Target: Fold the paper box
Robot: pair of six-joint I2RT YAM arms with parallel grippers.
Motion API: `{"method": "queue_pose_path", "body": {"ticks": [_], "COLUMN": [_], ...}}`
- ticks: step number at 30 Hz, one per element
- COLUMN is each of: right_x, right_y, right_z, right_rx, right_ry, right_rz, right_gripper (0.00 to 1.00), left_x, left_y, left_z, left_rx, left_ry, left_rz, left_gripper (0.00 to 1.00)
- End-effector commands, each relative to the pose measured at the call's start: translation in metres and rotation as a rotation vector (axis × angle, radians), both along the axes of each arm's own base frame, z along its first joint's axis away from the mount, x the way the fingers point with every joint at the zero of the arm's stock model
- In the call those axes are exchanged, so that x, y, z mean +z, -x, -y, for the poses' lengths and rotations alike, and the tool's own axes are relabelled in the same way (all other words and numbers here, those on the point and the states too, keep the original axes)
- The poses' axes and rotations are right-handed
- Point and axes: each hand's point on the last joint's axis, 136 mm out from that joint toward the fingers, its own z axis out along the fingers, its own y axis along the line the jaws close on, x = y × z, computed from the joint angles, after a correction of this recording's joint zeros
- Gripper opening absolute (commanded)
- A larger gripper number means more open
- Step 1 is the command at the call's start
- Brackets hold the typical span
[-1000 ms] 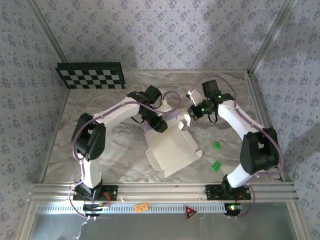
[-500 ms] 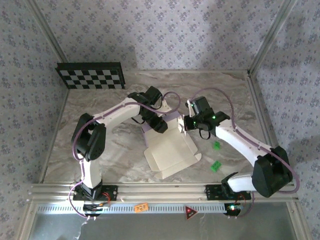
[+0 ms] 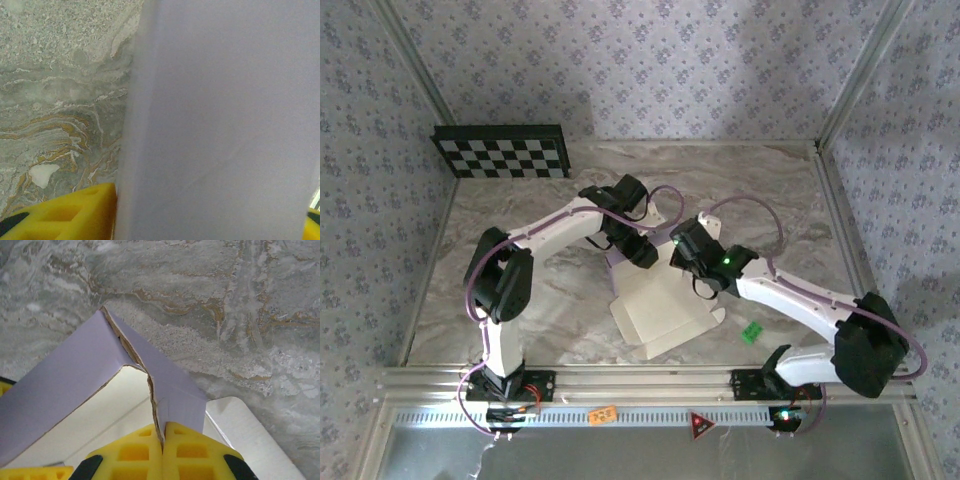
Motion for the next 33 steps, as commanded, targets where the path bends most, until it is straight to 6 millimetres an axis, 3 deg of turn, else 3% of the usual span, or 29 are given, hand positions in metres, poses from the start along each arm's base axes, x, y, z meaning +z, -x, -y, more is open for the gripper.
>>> {"method": "queue_pose_path", "body": {"ticks": [1,4,7,17,22,27,33], "right_x": [-0.003,-0.005,-0.023,-0.052,-0.055,-0.053,-0.046], "right_y": [0.000,0.001,0.006,0.005,0.002,-0.009,-0.039], "right_z": [0.004,0.004,0.010,0.001,0.001,-0.010,-0.037], "right_rx": [-0.146,-0.150,-0.132,-0.001,0.044,0.160,0.292], "right_ry": [-0.059,-0.041,0.005,0.067,0.079,0.059,-0.010], "right_rz": [0.006,0.020,-0.010,-0.028,-0.037,-0.029,-0.003], "right_gripper": [0.00,0.00,0.00,0.00,0.00,0.00,0.00], "left_x": [0.000,0.003,0.012,0.068,0.090,0.077,0.054], "left_y": [-0.005,-0.003,0.001,0.017,0.013,0.006,0.024], "left_z": [-0.004,-0.003,-0.003,-0.002,-0.014,-0.048,-0.059], "left_rx": [0.064,0.077,0.084,0.102,0.156,0.271,0.287], "left_ry": [-0.010,0.003,0.037,0.194,0.308,0.277,0.254], "left_rz": [0.004,-0.001,-0.005,-0.001,0.023,0.008,-0.081], "left_gripper": [0.54,0.54,0.58,0.73,0.74,0.66,0.56]}}
